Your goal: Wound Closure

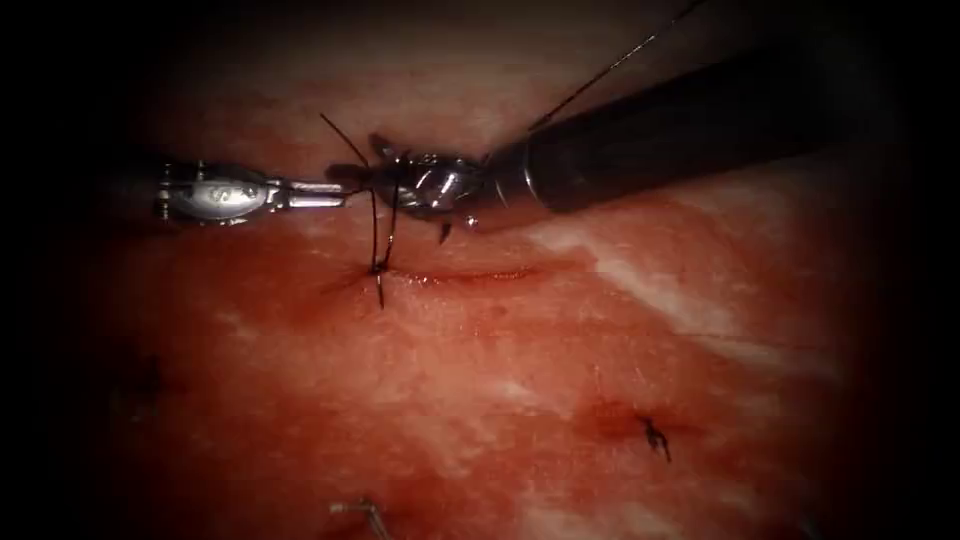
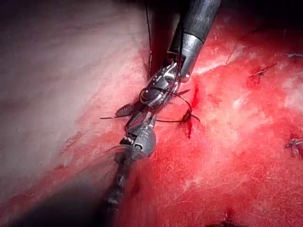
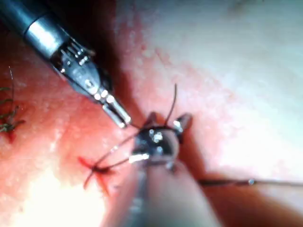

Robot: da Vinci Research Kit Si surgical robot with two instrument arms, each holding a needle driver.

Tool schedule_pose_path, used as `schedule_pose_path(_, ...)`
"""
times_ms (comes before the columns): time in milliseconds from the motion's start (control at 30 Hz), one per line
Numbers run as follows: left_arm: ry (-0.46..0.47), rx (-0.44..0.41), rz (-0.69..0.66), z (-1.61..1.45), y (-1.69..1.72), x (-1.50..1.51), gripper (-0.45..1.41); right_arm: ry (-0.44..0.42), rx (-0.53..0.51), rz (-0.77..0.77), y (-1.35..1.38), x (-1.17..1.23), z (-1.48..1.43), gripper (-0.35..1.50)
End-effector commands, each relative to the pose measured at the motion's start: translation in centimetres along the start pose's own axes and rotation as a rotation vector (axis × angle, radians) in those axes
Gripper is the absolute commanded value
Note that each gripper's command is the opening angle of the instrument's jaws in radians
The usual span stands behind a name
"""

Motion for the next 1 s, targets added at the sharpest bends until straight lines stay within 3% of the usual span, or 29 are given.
schedule_pose_path(33,-0.001,0.000,-0.002,0.05,0.05,-0.05,-0.45,0.000,0.009,0.002,-0.02,-0.01,0.09,0.51)
schedule_pose_path(67,-0.001,0.000,-0.002,0.05,0.05,-0.05,-0.45,0.000,0.018,-0.003,-0.03,0.00,0.09,0.36)
schedule_pose_path(133,-0.001,0.000,-0.001,0.05,0.06,-0.06,-0.45,-0.002,0.033,0.011,-0.05,0.03,0.06,-0.28)
schedule_pose_path(167,-0.001,0.000,-0.001,0.05,0.06,-0.06,-0.45,-0.003,0.036,0.012,-0.07,0.05,0.03,-0.35)
schedule_pose_path(467,-0.007,0.002,-0.011,-0.06,0.02,-0.11,-0.45,0.006,0.039,0.010,-0.14,0.07,-0.17,-0.35)
schedule_pose_path(700,-0.028,0.026,-0.034,-0.23,-0.21,-0.26,-0.45,0.063,0.071,0.031,-0.19,0.14,-0.64,-0.35)
schedule_pose_path(1000,-0.051,0.057,-0.043,-0.24,-0.65,-0.47,-0.45,0.119,0.117,0.043,-0.62,0.07,-1.30,-0.35)
